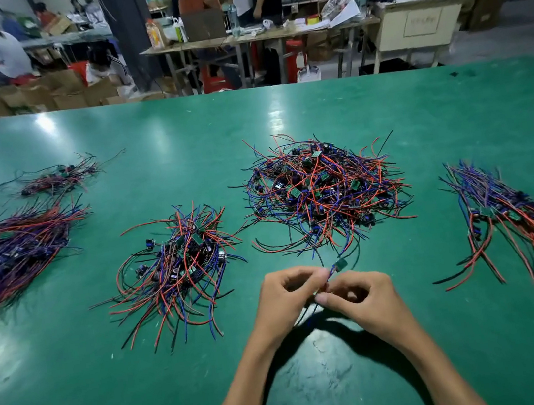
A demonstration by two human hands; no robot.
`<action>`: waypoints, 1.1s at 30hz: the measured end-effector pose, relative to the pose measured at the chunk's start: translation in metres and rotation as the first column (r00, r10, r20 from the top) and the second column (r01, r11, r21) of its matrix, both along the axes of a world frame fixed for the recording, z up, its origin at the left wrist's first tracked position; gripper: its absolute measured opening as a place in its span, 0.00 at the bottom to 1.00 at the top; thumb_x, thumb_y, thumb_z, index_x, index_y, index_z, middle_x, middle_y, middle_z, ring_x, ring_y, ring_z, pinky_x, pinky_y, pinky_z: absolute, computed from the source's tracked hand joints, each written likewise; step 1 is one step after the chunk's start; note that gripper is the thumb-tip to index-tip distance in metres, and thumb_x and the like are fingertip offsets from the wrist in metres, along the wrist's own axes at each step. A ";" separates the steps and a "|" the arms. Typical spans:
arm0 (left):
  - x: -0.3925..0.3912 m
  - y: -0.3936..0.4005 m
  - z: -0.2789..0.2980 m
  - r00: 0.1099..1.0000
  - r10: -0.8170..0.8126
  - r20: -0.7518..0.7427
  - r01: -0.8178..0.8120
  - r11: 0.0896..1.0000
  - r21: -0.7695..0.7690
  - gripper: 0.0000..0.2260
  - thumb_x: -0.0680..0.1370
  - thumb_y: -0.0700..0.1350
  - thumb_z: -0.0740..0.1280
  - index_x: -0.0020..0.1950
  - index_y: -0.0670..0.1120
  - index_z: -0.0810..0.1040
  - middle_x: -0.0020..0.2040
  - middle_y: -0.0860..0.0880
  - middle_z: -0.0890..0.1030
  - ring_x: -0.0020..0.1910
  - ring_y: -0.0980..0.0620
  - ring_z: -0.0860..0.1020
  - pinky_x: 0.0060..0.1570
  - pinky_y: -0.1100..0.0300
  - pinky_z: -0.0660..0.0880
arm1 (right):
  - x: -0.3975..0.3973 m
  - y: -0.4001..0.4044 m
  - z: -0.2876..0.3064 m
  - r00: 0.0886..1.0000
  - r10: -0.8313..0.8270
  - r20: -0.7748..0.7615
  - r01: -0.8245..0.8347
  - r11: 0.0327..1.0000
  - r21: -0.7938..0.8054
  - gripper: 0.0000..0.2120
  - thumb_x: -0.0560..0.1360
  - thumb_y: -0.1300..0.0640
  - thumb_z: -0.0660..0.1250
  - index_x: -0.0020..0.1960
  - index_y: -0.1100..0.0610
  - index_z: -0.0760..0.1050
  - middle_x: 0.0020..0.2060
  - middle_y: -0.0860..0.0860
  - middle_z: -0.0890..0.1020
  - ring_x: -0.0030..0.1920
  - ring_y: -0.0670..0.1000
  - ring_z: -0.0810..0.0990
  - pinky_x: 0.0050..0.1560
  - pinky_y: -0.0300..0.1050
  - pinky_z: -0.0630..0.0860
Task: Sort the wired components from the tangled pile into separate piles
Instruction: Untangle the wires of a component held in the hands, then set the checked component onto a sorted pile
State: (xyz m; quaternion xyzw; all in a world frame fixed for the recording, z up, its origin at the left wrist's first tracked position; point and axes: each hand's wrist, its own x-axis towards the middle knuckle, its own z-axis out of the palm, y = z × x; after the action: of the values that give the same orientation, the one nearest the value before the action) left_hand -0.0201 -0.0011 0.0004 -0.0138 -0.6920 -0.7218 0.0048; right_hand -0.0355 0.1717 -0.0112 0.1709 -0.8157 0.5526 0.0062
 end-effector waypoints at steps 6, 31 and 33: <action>0.001 -0.001 -0.001 1.000 0.001 0.010 0.000 0.998 -0.071 0.06 0.75 0.40 0.76 0.51 0.44 0.87 0.44 0.42 0.87 0.42 0.51 0.83 0.50 0.53 0.79 | 0.002 -0.003 0.002 0.998 -0.053 0.034 0.051 0.997 0.054 0.19 0.67 0.32 0.73 0.34 0.48 0.84 0.26 0.49 0.81 0.27 0.44 0.74 0.32 0.44 0.69; -0.038 -0.074 0.021 0.720 0.335 -0.608 -0.693 0.284 -0.663 0.04 0.74 0.46 0.74 0.48 0.51 0.85 0.46 0.51 0.79 0.50 0.49 0.74 0.49 0.53 0.73 | -0.004 0.001 0.006 0.970 -0.194 0.149 0.212 0.971 -0.113 0.15 0.82 0.53 0.66 0.39 0.50 0.85 0.28 0.52 0.82 0.28 0.43 0.77 0.31 0.31 0.69; -0.069 -0.058 0.024 0.809 0.268 -0.524 -0.588 0.329 -0.739 0.07 0.78 0.47 0.70 0.54 0.49 0.84 0.51 0.50 0.80 0.55 0.48 0.75 0.54 0.52 0.71 | -0.005 0.001 0.006 0.967 -0.198 0.159 0.217 0.969 -0.116 0.15 0.82 0.53 0.66 0.39 0.51 0.85 0.28 0.53 0.82 0.28 0.43 0.78 0.31 0.31 0.69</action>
State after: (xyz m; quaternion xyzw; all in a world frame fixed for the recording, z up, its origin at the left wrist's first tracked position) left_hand -0.0894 -0.0587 0.0243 0.0593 -0.9276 -0.2184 0.2974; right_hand -0.0407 0.1731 -0.0054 0.0427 -0.7889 0.6129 0.0159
